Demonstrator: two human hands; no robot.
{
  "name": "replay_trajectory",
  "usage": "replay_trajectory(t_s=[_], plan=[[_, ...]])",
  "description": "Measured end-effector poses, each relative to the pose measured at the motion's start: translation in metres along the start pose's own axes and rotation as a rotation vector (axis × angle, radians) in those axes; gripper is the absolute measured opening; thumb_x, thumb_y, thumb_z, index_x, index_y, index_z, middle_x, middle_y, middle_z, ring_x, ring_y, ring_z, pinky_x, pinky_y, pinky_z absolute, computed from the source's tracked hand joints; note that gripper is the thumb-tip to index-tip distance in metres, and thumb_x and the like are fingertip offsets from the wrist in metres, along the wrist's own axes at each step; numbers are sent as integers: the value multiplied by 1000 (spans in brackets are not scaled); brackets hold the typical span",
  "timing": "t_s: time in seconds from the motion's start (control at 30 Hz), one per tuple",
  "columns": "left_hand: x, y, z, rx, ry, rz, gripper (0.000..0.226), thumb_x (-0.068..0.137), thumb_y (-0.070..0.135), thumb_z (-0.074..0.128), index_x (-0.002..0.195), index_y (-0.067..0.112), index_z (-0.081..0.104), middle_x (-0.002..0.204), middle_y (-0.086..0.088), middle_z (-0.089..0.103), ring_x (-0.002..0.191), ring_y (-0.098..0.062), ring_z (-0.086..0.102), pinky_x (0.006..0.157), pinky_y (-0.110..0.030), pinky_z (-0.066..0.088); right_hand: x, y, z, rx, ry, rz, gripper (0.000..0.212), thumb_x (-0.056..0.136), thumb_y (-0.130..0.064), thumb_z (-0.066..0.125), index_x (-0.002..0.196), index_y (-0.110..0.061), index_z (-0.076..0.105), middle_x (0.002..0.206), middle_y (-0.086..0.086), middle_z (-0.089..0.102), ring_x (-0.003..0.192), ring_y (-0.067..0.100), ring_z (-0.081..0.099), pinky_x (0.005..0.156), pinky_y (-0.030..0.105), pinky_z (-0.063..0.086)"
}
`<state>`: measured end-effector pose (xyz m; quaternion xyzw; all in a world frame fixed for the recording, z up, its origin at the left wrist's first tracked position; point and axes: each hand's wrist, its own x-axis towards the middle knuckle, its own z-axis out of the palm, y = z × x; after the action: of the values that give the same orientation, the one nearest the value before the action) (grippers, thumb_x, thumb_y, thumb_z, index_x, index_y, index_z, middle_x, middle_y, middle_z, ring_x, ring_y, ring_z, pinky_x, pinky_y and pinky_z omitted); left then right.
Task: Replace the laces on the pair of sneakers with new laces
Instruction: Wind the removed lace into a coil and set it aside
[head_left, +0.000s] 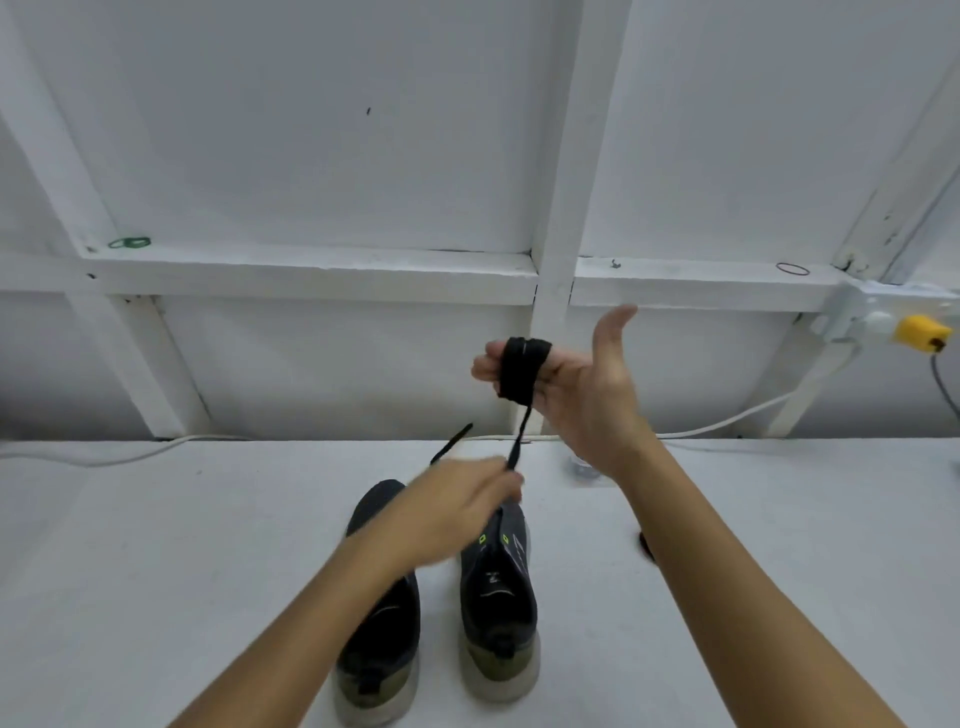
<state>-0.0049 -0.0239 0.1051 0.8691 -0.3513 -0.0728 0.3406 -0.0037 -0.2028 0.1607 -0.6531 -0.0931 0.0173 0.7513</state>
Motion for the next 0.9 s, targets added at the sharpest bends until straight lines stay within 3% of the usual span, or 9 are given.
replay_trajectory(t_s=[0.07, 0.17, 0.23, 0.33, 0.43, 0.57, 0.63, 0.8, 0.9], plan=[[-9, 3, -5, 117, -18, 56, 34, 102, 45, 39, 91, 21, 61, 73, 9, 58, 73, -10, 55, 72, -37, 47, 3, 18, -10, -231, -8, 105, 119, 80, -84, -9, 111, -1, 70, 112, 21, 73, 115, 32, 68, 112, 46, 43], [6, -3, -50, 126, 101, 106, 27, 98, 42, 50, 88, 25, 67, 68, 9, 59, 66, -8, 54, 65, -27, 45, -5, 41, -13, -433, -249, 254, 128, 62, -98, 6, 105, 4, 71, 110, 30, 70, 110, 41, 67, 106, 50, 47], [20, -10, -74, 36, 135, 108, 18, 100, 31, 60, 85, 26, 69, 67, 7, 60, 61, -5, 49, 60, -22, 39, -14, 42, 2, -282, -361, 290, 124, 62, -94, 8, 106, 3, 71, 107, 25, 73, 107, 36, 70, 97, 38, 53], [32, -20, -60, -239, 171, 11, 20, 96, 33, 59, 93, 15, 68, 77, -5, 62, 69, -17, 52, 70, -34, 44, -19, 12, 17, 102, -374, 199, 126, 67, -93, 2, 101, 3, 76, 103, 25, 73, 103, 37, 71, 89, 34, 57], [19, -21, -17, -176, 95, -71, 20, 103, 25, 48, 102, 18, 66, 70, 21, 57, 66, -1, 48, 70, -32, 44, -4, -7, 9, 255, -154, 49, 123, 72, -90, 5, 104, 5, 75, 109, 28, 72, 110, 37, 69, 97, 38, 55], [-6, 0, -7, 149, -118, 63, 23, 107, 30, 41, 104, 24, 63, 70, 16, 49, 68, 2, 48, 67, -22, 37, 16, 16, -9, -278, -35, 109, 123, 61, -103, 9, 106, -9, 74, 107, 12, 77, 111, 27, 70, 111, 45, 45], [2, -2, -35, 152, -33, 64, 19, 104, 28, 49, 100, 21, 66, 65, 14, 53, 63, -3, 50, 64, -23, 40, 12, 38, -12, -491, -130, 186, 126, 55, -107, 8, 102, -11, 76, 104, 10, 77, 107, 27, 69, 110, 49, 44], [36, -28, -72, -52, 161, 55, 15, 99, 28, 59, 90, 24, 70, 67, 5, 58, 58, -7, 48, 61, -24, 40, -13, 38, 12, -74, -369, 275, 123, 71, -87, -2, 103, 3, 75, 107, 27, 73, 105, 37, 70, 96, 35, 55], [32, -32, -27, -228, 159, -26, 15, 94, 25, 56, 87, 32, 67, 69, 6, 55, 60, -5, 47, 63, -29, 41, -4, 11, 14, 302, -218, 137, 123, 74, -89, 0, 101, 3, 77, 110, 27, 72, 105, 35, 71, 92, 35, 58]])
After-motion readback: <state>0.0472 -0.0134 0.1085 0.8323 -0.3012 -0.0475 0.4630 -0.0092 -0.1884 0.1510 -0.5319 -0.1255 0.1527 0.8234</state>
